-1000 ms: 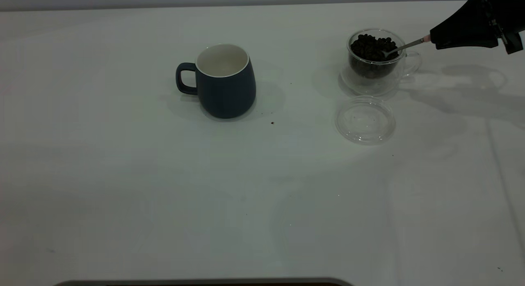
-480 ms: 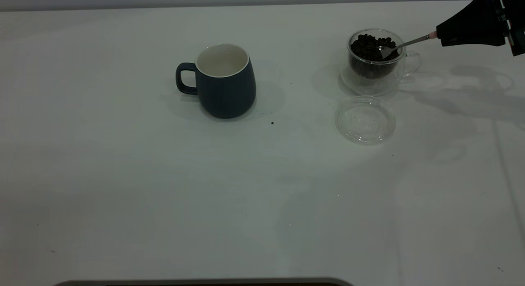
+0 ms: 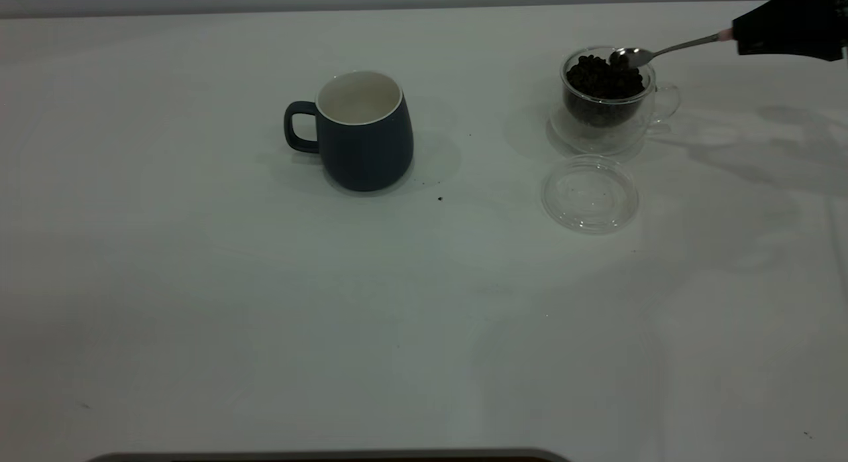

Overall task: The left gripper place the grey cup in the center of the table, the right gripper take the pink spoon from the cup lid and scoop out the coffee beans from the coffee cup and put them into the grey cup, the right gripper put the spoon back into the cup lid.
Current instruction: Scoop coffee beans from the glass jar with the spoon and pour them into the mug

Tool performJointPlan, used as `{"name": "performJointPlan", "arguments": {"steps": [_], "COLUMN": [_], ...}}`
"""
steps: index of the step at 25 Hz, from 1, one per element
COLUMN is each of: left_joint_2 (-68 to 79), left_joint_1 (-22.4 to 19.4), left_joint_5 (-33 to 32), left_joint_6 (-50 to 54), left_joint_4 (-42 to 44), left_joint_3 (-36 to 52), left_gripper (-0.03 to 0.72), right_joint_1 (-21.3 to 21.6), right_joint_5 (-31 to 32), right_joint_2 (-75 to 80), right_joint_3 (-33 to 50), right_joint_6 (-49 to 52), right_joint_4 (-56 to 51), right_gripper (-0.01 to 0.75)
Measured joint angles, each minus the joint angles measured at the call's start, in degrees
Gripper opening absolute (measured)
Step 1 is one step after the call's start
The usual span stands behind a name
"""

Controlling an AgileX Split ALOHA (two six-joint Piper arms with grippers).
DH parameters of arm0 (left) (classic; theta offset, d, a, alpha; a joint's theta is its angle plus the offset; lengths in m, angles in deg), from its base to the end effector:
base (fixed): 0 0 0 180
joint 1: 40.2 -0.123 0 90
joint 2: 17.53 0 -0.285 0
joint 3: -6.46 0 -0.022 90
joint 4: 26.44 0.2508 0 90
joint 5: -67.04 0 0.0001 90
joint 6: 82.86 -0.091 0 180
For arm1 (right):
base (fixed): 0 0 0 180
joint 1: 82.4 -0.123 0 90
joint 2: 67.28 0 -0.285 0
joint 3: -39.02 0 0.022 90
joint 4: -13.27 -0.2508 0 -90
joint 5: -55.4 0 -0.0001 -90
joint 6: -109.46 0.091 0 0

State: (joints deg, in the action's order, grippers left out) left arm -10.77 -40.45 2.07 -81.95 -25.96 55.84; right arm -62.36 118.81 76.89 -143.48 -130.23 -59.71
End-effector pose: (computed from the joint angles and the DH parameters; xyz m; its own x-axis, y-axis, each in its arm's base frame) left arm -0.0092 0.0007 0.2675 -0.5165 -0.0146 -0.8562 -0.0172 0.9998 -0.0066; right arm 0.4122 -0.0675 0.0601 -0.9326 0.3011 -0.1989 -0.0003 0.5507 0.8347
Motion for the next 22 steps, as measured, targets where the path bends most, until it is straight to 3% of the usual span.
{"name": "performJointPlan", "arguments": {"steps": [13, 22], "left_joint_2": [0.0, 0.0], "left_joint_1": [0.0, 0.0], "left_joint_5": [0.0, 0.0], "left_joint_6": [0.0, 0.0], "left_joint_4": [0.0, 0.0], "left_joint_3": [0.0, 0.0], "left_gripper": [0.567, 0.567], "right_joint_1": [0.3, -9.0], "right_joint_5": [2.5, 2.5], "right_joint_2": [0.0, 0.0], "right_joint_3": [0.0, 0.0], "right_joint_6": [0.0, 0.7], "right_joint_4": [-4.1, -7.9], "right_gripper": [0.094, 0.094]}}
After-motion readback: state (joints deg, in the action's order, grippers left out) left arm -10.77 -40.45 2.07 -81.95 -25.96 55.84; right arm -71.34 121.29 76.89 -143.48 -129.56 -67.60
